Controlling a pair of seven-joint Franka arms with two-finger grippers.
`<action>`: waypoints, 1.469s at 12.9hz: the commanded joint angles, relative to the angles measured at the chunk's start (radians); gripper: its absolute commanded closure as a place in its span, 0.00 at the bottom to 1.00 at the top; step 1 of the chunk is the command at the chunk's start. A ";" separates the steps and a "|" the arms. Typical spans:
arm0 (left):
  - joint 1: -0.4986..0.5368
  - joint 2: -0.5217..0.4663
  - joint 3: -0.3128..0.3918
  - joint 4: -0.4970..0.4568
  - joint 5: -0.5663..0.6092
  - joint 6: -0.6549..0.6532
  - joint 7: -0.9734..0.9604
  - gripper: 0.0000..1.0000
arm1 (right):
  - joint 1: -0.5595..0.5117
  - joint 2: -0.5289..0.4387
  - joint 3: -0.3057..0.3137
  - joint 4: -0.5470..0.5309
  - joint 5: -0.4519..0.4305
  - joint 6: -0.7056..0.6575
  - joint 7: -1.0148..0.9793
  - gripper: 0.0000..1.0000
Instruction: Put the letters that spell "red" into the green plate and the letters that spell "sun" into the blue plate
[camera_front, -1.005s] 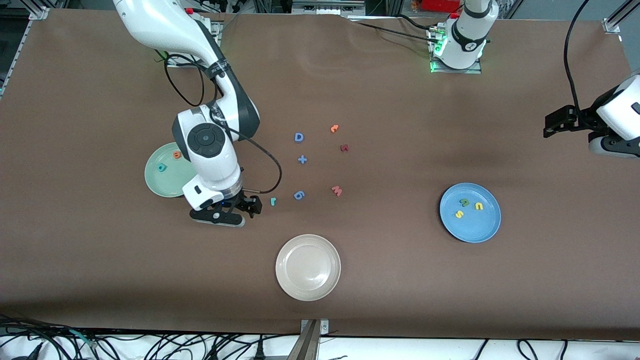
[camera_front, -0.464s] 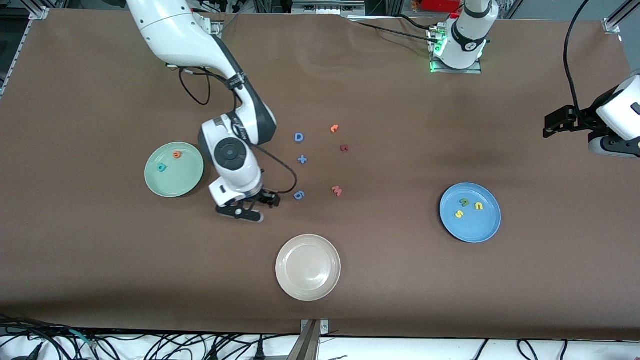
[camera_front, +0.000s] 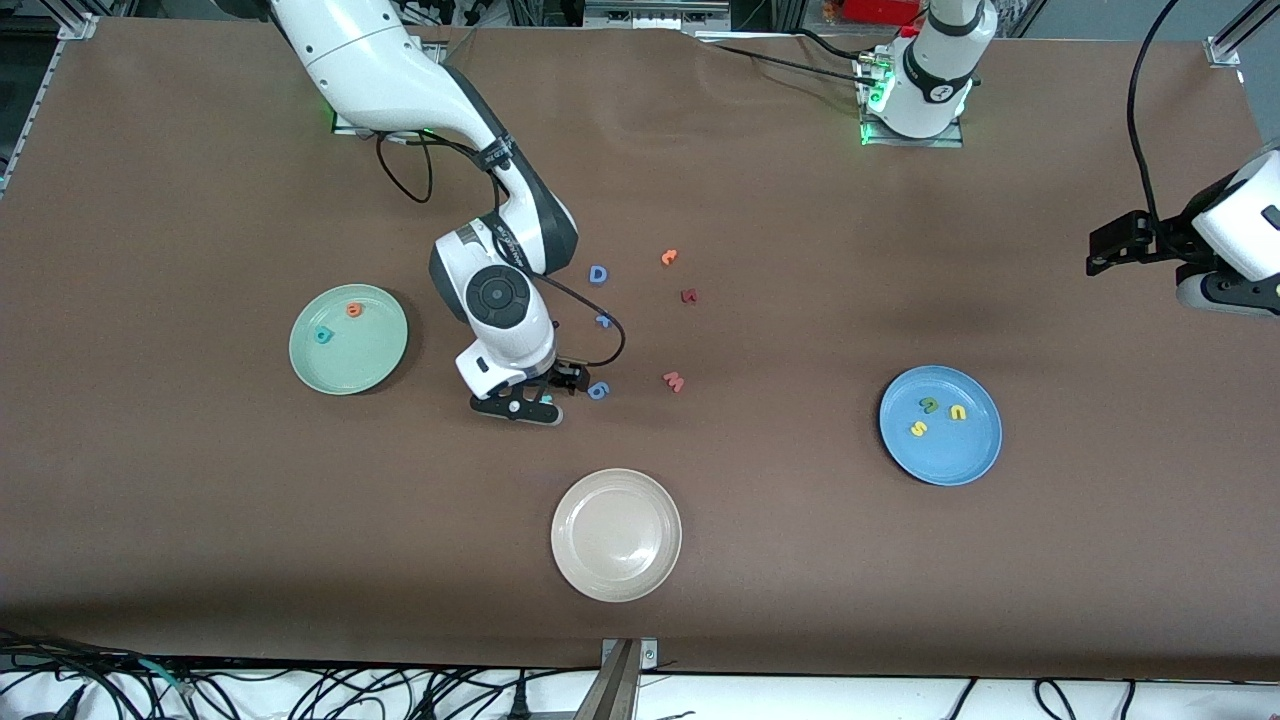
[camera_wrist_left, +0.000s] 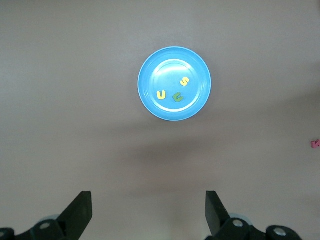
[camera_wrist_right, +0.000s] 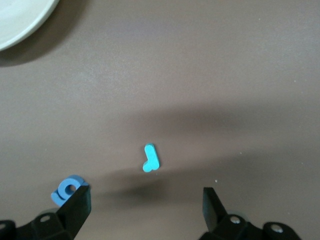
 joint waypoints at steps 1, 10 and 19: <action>-0.003 0.009 0.008 0.021 -0.031 -0.001 -0.002 0.00 | 0.004 0.017 0.004 -0.010 0.020 0.047 0.018 0.01; -0.005 0.009 0.007 0.021 -0.031 -0.001 -0.002 0.00 | 0.003 0.040 -0.007 -0.017 0.017 0.085 0.012 0.47; -0.005 0.009 0.008 0.021 -0.031 -0.001 -0.002 0.00 | -0.019 0.047 -0.007 -0.015 0.017 0.141 0.012 0.47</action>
